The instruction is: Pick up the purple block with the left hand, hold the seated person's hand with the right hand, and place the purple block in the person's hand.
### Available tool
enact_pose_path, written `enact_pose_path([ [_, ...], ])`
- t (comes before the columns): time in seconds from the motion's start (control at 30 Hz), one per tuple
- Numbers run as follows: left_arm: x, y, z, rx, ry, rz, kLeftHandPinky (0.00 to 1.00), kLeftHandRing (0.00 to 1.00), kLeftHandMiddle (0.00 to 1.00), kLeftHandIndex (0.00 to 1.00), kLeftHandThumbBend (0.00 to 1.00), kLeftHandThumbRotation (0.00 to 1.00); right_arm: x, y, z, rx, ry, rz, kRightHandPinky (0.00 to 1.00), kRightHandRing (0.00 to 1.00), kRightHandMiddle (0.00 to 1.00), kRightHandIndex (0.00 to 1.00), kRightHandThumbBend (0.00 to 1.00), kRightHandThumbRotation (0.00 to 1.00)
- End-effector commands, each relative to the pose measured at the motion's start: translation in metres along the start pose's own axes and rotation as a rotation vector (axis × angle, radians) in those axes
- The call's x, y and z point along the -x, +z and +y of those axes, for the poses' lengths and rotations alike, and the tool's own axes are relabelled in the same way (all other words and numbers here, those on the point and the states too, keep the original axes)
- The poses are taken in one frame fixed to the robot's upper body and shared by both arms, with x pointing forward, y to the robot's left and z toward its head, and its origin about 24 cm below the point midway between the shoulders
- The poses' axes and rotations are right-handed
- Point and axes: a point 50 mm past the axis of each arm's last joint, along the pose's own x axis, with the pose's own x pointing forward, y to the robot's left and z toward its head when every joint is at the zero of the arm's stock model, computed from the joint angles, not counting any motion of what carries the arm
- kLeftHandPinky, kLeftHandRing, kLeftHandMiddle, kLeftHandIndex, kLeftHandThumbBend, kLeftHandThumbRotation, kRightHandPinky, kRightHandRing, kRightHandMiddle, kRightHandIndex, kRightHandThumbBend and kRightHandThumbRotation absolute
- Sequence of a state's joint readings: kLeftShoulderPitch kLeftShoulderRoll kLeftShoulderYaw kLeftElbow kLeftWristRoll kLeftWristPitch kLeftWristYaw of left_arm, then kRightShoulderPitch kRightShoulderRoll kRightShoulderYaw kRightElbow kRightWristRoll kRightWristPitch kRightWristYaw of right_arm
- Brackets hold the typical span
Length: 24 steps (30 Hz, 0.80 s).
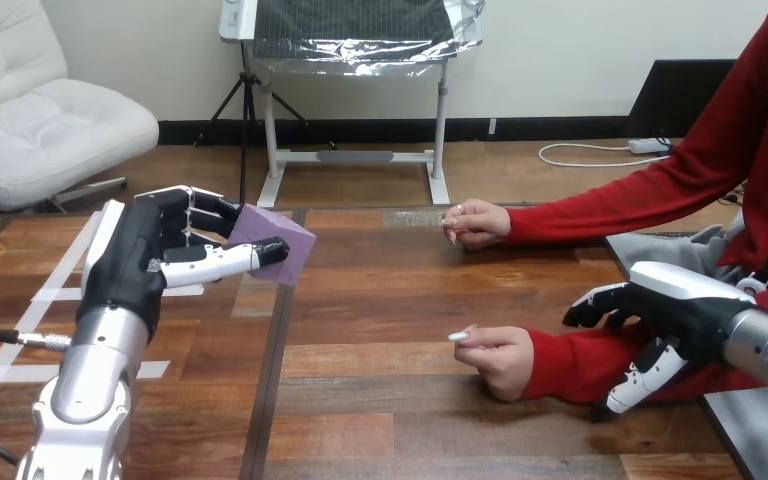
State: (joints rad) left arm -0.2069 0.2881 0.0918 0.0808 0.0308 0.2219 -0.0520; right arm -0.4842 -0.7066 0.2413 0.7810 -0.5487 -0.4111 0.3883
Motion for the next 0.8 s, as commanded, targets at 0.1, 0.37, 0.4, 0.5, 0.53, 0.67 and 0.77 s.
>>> enact_pose_path([
  [0.1, -0.002, 0.022, 0.001, 0.02, 0.013, -0.094, 0.35, 0.39, 0.42, 0.42, 0.52, 0.0, -0.01, 0.019, -0.018, 0.06, -0.067, -0.048, 0.66, 0.77, 0.8, 0.78, 1.0, 0.18],
  [0.37, -0.002, 0.022, 0.001, 0.017, 0.014, -0.088, 0.35, 0.4, 0.42, 0.42, 0.52, 0.0, -0.014, 0.023, -0.013, 0.064, -0.045, -0.055, 0.66, 0.78, 0.79, 0.77, 1.0, 0.18],
  [0.4, -0.002, 0.022, 0.001, 0.017, 0.013, -0.091, 0.35, 0.4, 0.42, 0.42, 0.52, 0.0, -0.015, 0.024, -0.012, 0.065, -0.043, -0.059, 0.66, 0.78, 0.79, 0.77, 1.0, 0.18],
  [0.5, -0.002, 0.022, 0.001, 0.015, 0.013, -0.094, 0.35, 0.4, 0.42, 0.42, 0.52, 0.0, -0.016, 0.025, -0.009, 0.066, -0.043, -0.062, 0.66, 0.78, 0.79, 0.77, 1.0, 0.17],
  [0.53, -0.002, 0.022, 0.001, 0.013, 0.014, -0.093, 0.35, 0.4, 0.42, 0.42, 0.52, 0.0, -0.017, 0.025, -0.009, 0.065, -0.044, -0.061, 0.65, 0.78, 0.79, 0.76, 1.0, 0.17],
  [0.67, -0.002, 0.022, 0.001, 0.01, 0.012, -0.1, 0.35, 0.4, 0.42, 0.42, 0.52, 0.0, -0.019, 0.027, -0.006, 0.061, -0.051, -0.066, 0.63, 0.77, 0.79, 0.75, 1.0, 0.16],
  [0.77, -0.002, 0.022, 0.001, 0.013, 0.01, -0.104, 0.35, 0.4, 0.42, 0.42, 0.51, 0.0, -0.02, 0.028, -0.004, 0.069, -0.059, -0.074, 0.6, 0.75, 0.76, 0.74, 1.0, 0.15],
])
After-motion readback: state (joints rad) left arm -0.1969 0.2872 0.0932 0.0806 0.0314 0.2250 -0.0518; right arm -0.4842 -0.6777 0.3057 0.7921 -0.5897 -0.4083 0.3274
